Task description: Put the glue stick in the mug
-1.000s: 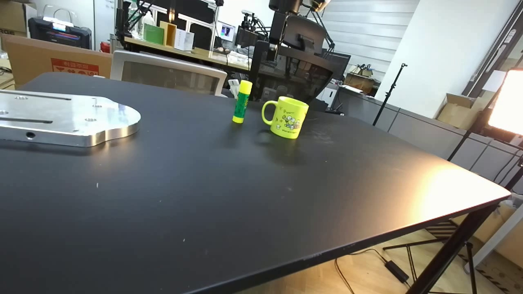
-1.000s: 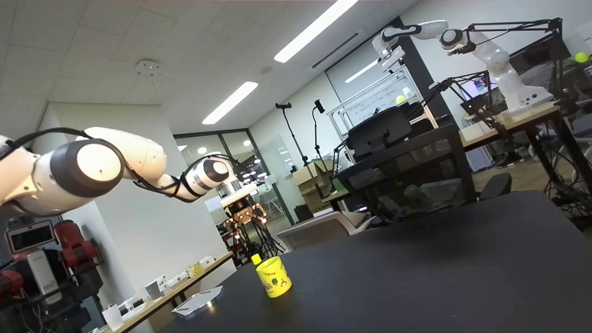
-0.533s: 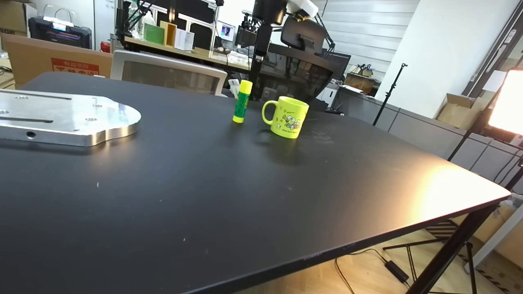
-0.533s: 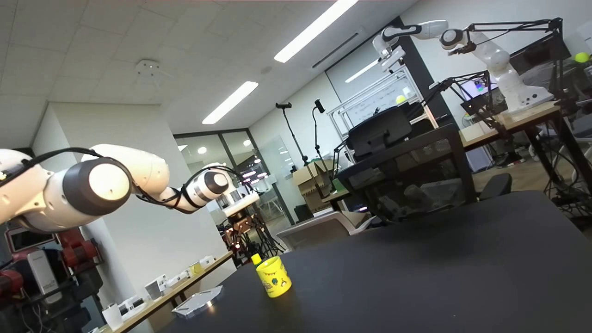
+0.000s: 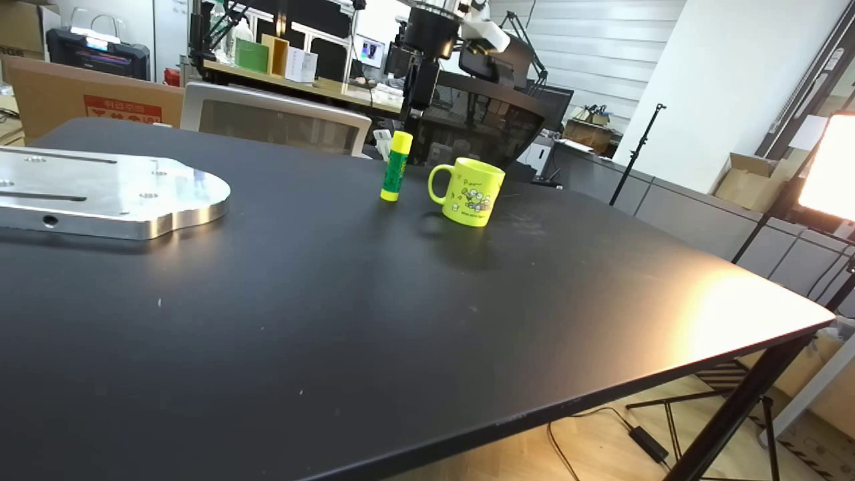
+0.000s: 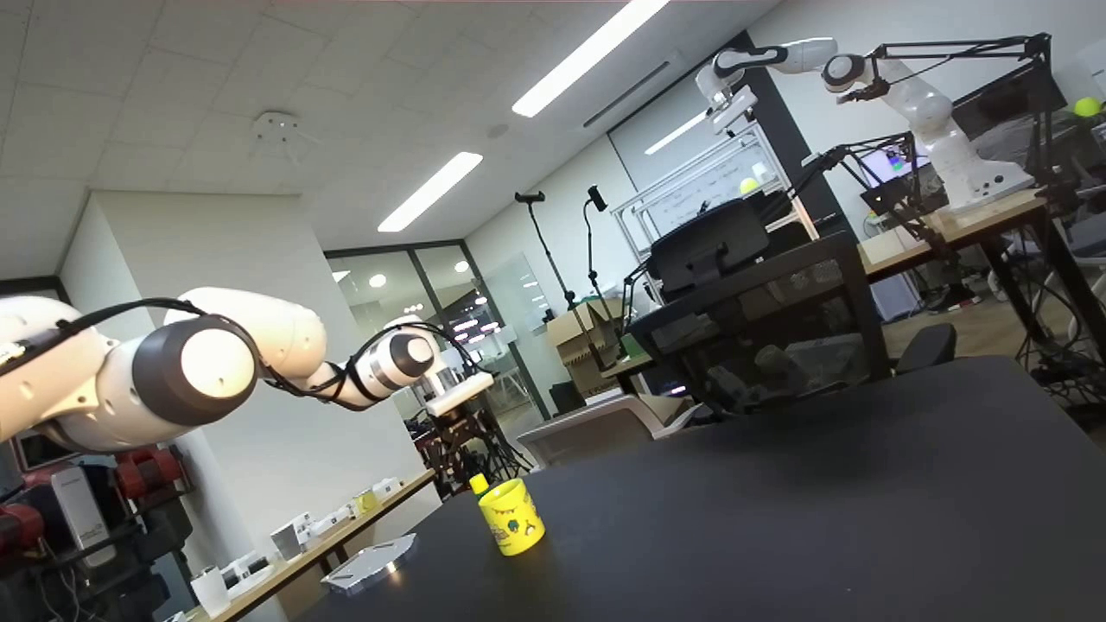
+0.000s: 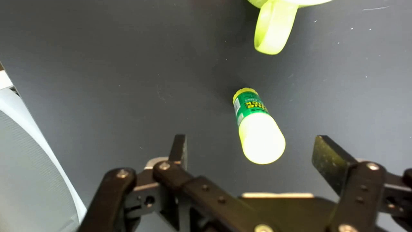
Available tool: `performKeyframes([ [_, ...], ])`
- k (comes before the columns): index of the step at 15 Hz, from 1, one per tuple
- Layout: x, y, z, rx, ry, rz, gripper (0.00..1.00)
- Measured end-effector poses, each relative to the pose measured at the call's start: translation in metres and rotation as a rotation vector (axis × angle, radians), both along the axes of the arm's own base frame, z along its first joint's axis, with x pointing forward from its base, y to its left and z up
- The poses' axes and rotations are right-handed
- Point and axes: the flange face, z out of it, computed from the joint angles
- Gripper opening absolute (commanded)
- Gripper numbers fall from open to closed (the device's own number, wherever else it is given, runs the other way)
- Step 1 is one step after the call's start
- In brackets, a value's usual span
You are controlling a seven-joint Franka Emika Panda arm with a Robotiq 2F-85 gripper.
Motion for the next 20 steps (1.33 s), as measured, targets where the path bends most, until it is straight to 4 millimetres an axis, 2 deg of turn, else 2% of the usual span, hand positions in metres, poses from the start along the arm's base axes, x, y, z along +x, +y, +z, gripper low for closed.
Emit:
performKeyframes([
  [6,-0.002,0.003,-0.017,0.026,0.026,0.020,1.00],
  [7,-0.002,0.002,-0.020,0.029,0.030,0.020,0.75],
  [8,-0.002,0.001,-0.023,0.030,0.034,0.021,0.74],
  [13,-0.001,-0.004,-0.034,0.037,0.046,0.018,0.39],
  [17,-0.001,-0.004,-0.032,0.068,0.059,0.011,0.11],
  [20,0.002,-0.007,-0.024,0.096,0.068,-0.002,0.09],
])
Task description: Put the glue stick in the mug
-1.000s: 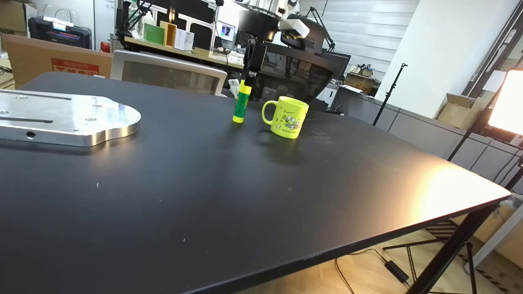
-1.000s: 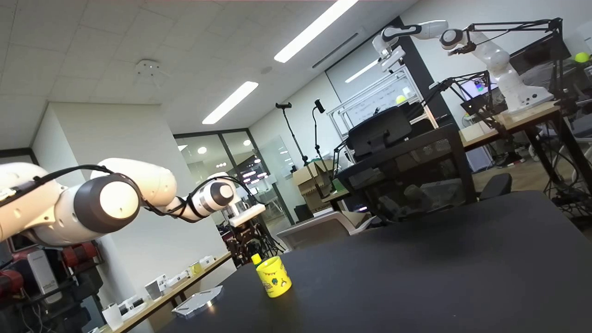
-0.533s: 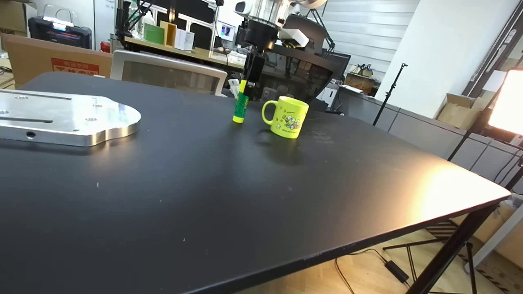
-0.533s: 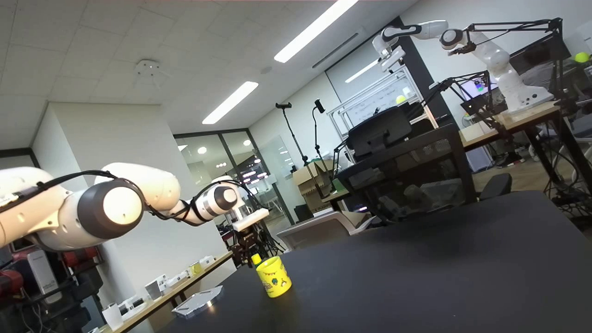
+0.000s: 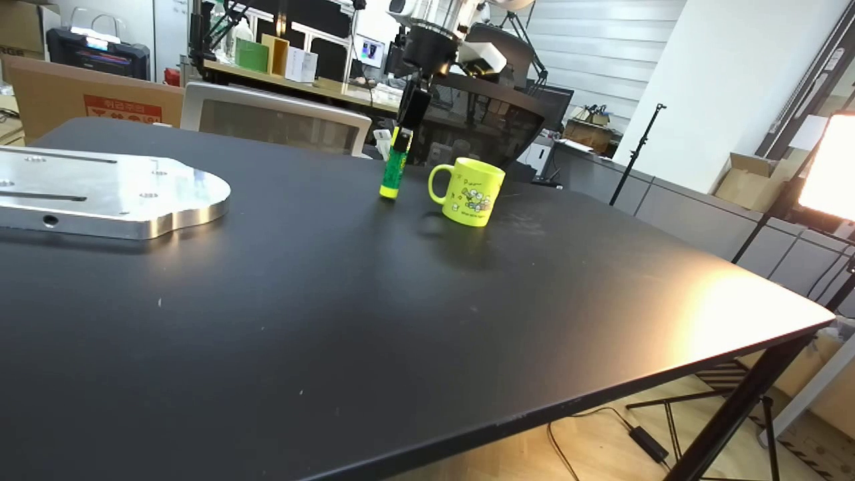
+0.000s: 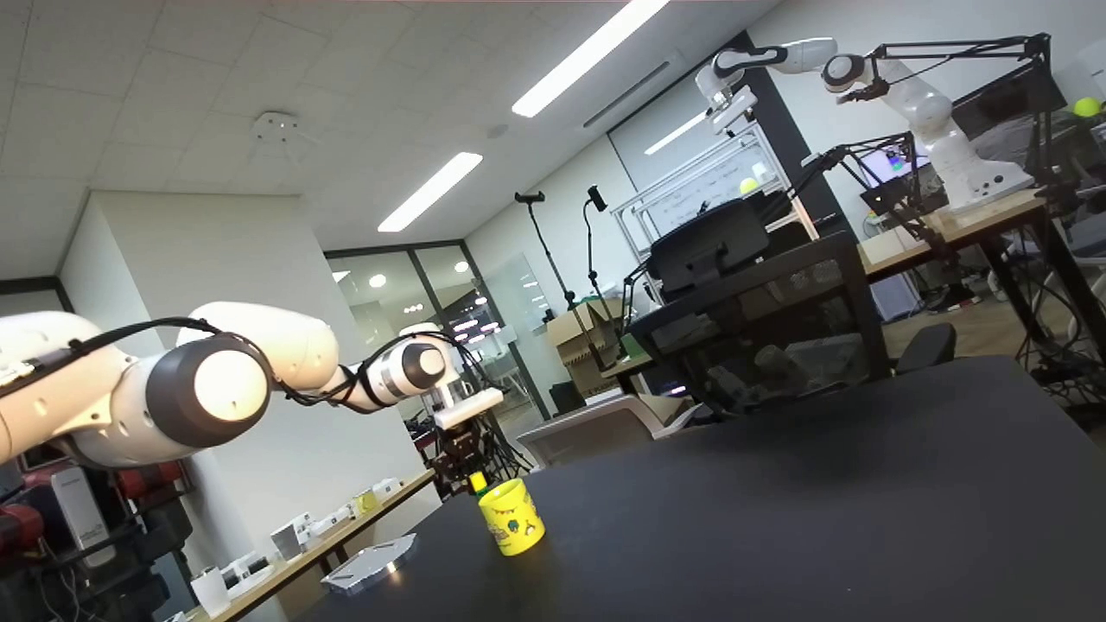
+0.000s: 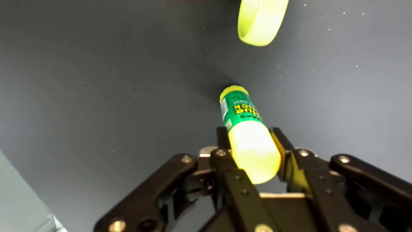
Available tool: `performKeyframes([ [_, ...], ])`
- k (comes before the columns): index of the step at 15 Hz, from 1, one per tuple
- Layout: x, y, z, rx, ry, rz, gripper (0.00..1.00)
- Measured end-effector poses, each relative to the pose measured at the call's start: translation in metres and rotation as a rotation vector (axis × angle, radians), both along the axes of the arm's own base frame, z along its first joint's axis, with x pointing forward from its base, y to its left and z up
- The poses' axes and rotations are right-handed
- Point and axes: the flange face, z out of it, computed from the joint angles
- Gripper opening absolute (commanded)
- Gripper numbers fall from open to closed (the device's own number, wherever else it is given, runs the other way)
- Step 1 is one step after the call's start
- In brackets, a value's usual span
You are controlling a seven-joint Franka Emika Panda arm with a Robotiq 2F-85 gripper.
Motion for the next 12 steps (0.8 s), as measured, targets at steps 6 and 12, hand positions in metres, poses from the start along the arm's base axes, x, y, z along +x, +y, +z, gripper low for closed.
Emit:
performKeyframes([
  [6,0.011,-0.012,0.067,0.026,-0.053,-0.035,0.09],
  [12,0.009,-0.010,0.137,0.035,-0.102,-0.114,0.09],
])
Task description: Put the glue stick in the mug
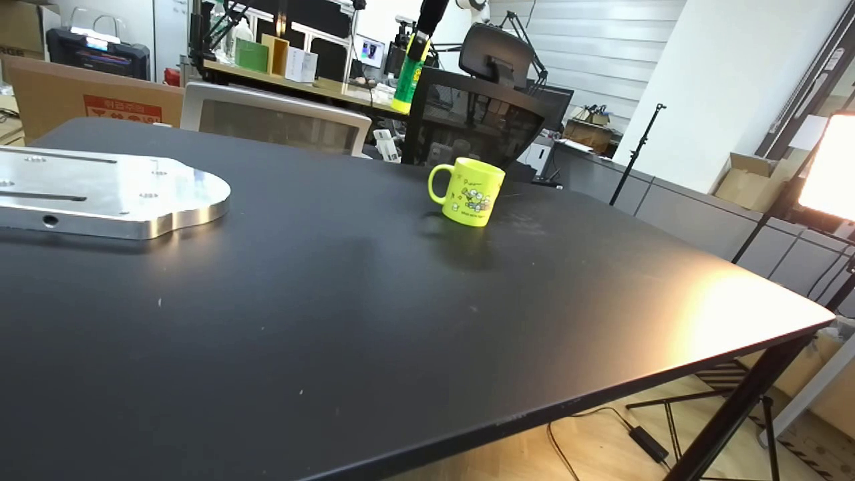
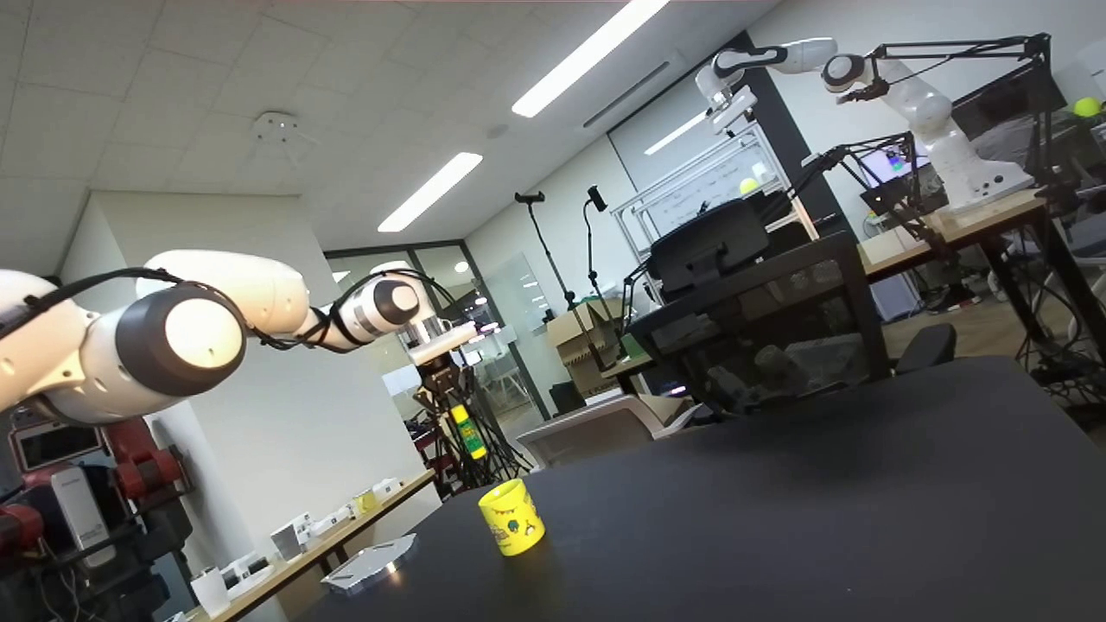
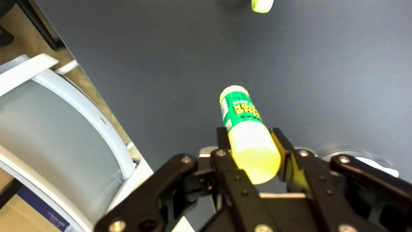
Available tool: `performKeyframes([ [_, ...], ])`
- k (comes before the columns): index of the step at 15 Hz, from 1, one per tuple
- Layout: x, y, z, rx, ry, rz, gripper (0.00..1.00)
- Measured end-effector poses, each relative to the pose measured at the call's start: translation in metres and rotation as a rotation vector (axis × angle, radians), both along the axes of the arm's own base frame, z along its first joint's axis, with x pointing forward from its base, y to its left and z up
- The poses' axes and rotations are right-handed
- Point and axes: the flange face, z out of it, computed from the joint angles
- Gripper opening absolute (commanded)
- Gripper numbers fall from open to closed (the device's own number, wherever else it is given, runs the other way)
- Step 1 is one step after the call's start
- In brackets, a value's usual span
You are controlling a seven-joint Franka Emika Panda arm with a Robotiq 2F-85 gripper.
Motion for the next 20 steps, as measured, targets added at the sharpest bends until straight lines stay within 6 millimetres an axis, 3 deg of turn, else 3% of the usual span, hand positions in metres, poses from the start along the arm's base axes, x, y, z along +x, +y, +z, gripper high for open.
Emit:
performKeyframes([
  [3,0.002,-0.005,0.004,0.002,-0.017,-0.075,0.09],
  [10,-0.005,-0.041,-0.021,-0.022,0.021,-0.258,0.09],
  [20,-0.066,-0.066,-0.023,-0.061,0.107,-0.470,0.09],
])
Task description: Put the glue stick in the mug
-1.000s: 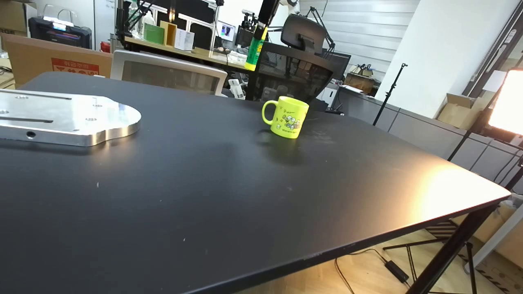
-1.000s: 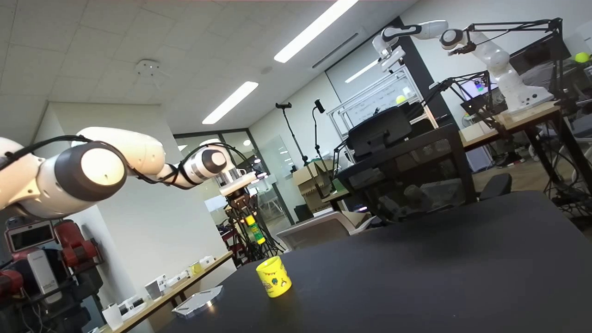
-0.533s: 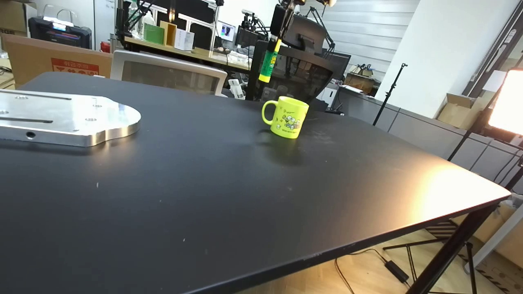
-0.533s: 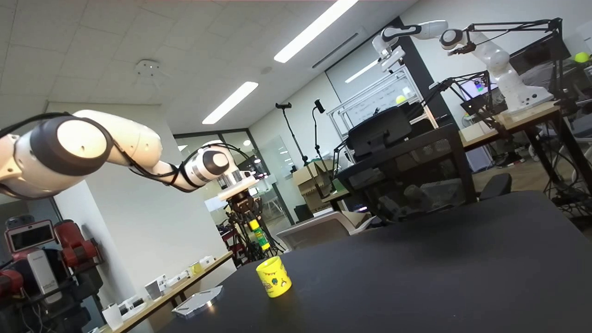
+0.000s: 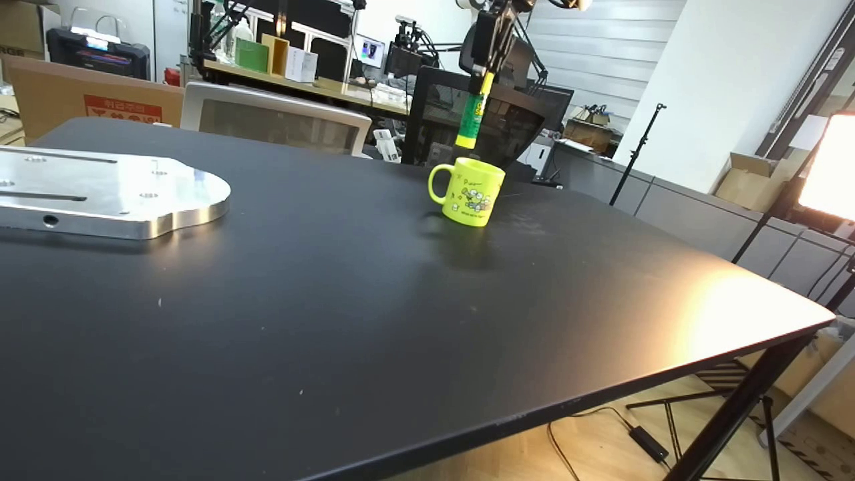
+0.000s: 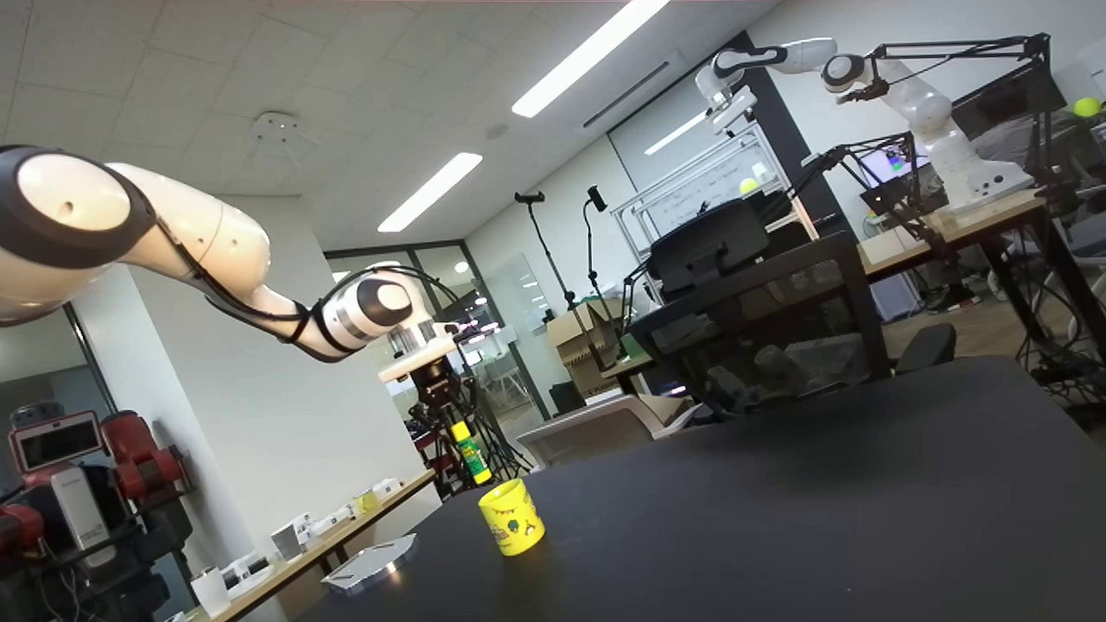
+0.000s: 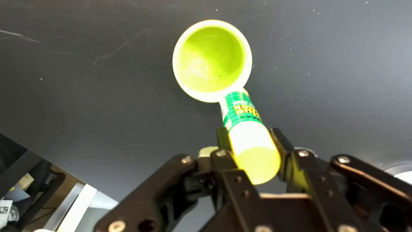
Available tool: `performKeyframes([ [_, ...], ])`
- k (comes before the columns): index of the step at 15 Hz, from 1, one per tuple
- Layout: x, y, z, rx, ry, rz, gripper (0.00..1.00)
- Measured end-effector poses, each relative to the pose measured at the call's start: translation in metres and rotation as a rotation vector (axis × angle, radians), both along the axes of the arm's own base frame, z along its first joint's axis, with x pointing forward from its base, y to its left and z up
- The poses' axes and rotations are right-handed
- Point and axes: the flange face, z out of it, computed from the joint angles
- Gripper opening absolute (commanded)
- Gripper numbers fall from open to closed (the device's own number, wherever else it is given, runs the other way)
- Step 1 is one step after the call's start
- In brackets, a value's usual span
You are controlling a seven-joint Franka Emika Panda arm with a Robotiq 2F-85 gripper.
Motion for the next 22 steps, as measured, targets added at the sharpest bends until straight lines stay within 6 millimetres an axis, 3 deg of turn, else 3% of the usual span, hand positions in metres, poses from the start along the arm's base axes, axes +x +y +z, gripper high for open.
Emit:
performKeyframes([
  [6,-0.035,-0.052,-0.006,0.027,-0.066,-0.096,0.09],
  [9,-0.063,-0.078,-0.019,0.034,-0.068,-0.133,0.09],
  [15,-0.106,-0.105,-0.045,0.040,-0.074,-0.166,0.09],
  [16,-0.110,-0.107,-0.047,0.040,-0.074,-0.168,0.34],
  [21,-0.118,-0.110,-0.046,0.036,-0.070,-0.173,0.34],
  [22,-0.118,-0.110,-0.046,0.036,-0.070,-0.173,0.09],
])
